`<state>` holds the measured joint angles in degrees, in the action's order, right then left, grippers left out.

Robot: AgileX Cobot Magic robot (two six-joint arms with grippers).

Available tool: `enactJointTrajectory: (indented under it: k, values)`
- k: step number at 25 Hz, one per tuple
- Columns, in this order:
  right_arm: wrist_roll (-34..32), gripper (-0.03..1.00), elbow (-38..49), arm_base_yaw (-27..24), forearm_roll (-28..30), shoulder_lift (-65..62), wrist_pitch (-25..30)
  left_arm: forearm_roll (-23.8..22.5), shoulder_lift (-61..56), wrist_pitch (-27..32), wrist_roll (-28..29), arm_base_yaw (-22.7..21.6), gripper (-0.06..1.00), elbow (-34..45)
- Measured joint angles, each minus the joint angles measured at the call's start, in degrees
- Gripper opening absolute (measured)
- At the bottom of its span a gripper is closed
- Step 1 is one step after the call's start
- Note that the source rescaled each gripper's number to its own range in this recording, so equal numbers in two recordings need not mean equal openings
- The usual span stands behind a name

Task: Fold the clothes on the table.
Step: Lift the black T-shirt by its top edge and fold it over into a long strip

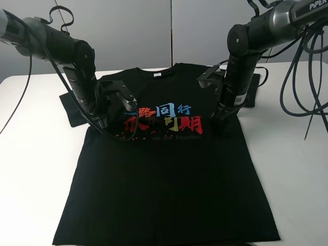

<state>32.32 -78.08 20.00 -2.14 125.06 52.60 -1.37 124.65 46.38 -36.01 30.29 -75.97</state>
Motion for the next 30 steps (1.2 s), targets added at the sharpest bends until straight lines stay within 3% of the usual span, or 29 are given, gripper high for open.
enactJointTrajectory:
  k: [3,5,11,15,22,30]
  values:
    - [0.26,1.00,0.00,0.00,0.00,0.14,0.22,0.00,0.00,0.00,0.00,0.00,0.00,0.00]
    - [0.68,0.94,-0.11,0.00,0.25,0.26,0.35,0.00,0.00,0.00,0.00,0.00,0.00,0.00]
    - [1.05,0.34,-1.15,-0.10,3.05,1.97,-0.67,0.00,0.12,0.00,-0.05,0.00,0.00,0.00]
    - [-0.44,0.03,-1.15,-0.10,1.83,1.97,-0.65,0.00,0.12,-0.11,-0.05,0.00,0.01,0.00]
    - [-1.49,0.00,-1.15,-0.10,1.60,1.97,-0.65,0.00,0.12,-0.11,-0.05,0.00,0.01,0.00]
    - [-4.89,0.00,-1.02,-0.10,2.60,0.99,-0.91,-0.47,0.48,1.34,6.02,0.00,0.01,-2.28]
